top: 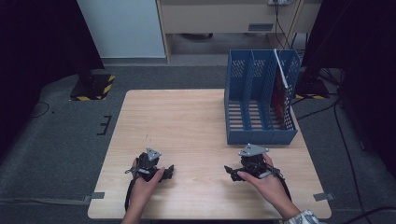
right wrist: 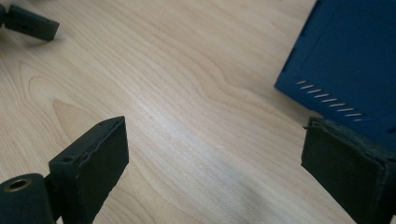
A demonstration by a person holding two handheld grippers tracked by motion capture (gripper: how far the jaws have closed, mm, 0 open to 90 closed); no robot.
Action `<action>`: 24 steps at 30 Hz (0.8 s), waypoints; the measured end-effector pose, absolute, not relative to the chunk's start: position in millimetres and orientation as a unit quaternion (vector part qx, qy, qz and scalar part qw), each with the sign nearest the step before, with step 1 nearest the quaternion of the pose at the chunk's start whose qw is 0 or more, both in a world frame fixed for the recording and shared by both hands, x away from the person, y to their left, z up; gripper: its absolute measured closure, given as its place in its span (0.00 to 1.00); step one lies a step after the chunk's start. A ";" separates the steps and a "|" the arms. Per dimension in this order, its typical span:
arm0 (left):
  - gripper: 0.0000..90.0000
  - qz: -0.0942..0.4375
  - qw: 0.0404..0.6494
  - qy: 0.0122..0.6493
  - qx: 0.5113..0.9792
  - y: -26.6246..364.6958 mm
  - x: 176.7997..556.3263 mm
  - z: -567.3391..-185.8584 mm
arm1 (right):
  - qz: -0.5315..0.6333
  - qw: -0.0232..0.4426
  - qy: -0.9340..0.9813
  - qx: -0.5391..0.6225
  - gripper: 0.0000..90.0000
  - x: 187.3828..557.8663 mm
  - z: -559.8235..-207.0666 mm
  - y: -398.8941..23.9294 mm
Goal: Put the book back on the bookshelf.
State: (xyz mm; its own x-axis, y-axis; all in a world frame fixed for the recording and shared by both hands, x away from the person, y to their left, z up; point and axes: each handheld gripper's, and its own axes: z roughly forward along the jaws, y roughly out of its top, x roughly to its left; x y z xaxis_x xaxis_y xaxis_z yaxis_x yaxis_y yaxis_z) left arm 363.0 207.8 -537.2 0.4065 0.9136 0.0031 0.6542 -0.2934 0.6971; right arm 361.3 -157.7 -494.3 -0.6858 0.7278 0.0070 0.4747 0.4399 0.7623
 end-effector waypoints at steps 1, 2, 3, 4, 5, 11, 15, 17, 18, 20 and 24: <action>0.00 0.206 0.315 0.504 0.777 207.8 363.0 -537.3 | 0.386 0.159 0.835 0.360 0.09 360.9 -496.7 -156.0; 0.00 0.206 0.315 0.504 0.778 207.9 363.0 -537.2 | 0.384 0.159 0.836 0.358 0.09 360.7 -499.0 -154.0; 0.00 0.206 0.315 0.504 0.778 207.9 363.0 -537.2 | 0.383 0.157 0.837 0.357 0.09 360.6 -501.3 -151.7; 0.00 0.206 0.315 0.504 0.777 207.8 363.0 -537.2 | 0.383 0.154 0.839 0.356 0.09 360.7 -503.1 -149.1; 0.00 0.206 0.315 0.504 0.778 207.8 363.0 -537.2 | 0.382 0.152 0.841 0.353 0.09 361.1 -504.9 -146.5; 0.00 0.206 0.315 0.504 0.778 207.7 363.1 -537.2 | 0.384 0.139 0.840 0.356 0.09 369.7 -514.7 -129.6; 0.00 0.206 0.315 0.503 0.778 207.6 363.1 -537.3 | 0.377 0.133 0.844 0.357 0.09 374.9 -521.8 -122.1; 0.00 0.205 0.315 0.503 0.778 207.5 363.2 -537.3 | 0.371 0.134 0.845 0.360 0.09 376.9 -525.3 -120.1; 0.00 0.205 0.315 0.503 0.778 207.5 363.2 -537.3 | 0.369 0.133 0.846 0.361 0.09 377.6 -526.8 -119.0; 0.00 0.205 0.315 0.503 0.778 207.5 363.2 -537.3 | 0.363 0.134 0.848 0.361 0.09 378.9 -529.6 -117.6; 0.00 0.205 0.315 0.502 0.779 207.4 363.2 -537.2 | 0.353 0.146 0.847 0.370 0.09 381.0 -534.4 -116.5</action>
